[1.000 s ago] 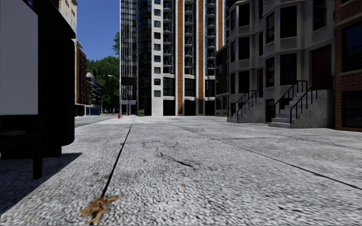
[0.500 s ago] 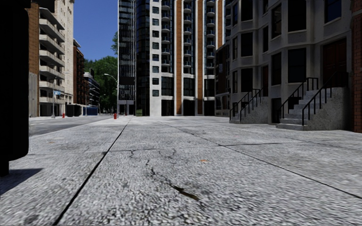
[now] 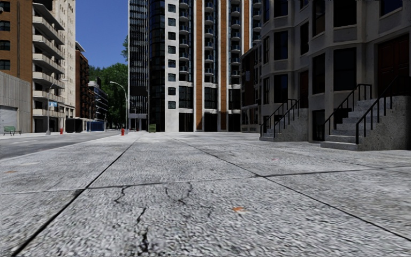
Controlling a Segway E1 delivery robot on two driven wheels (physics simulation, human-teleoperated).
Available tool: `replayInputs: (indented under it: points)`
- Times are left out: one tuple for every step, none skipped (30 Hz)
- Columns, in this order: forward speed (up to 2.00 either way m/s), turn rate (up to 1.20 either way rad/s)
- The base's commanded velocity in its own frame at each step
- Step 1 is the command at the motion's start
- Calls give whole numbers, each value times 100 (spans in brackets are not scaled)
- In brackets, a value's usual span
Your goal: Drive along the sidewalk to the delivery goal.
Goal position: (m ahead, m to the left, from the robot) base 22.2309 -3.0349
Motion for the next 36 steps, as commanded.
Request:
replayInputs:
  points:
    - [200,-41]
    - [200,-43]
    - [200,-44]
    - [200,-44]
    - [200,-44]
    - [200,-44]
    - [200,-44]
    - [200,-44]
    - [200,-44]
    - [200,-44]
    - [200,-40]
    - [200,-40]
    - [200,-22]
    - [200,0]
    - [200,0]
    - [200,0]
    - [200,0]
    - [200,0]
    - [200,0]
    - [200,0]
    - [200,0]
    - [200,0]
    - [200,0]
    - [200,0]
    - [200,0]
    - [200,0]
    - [200,0]
    - [200,0]
    - [200,0]
    - [200,0]
    - [200,0]
    - [200,0]
    - [200,0]
    - [200,0]
    - [200,0]
    - [200,0]
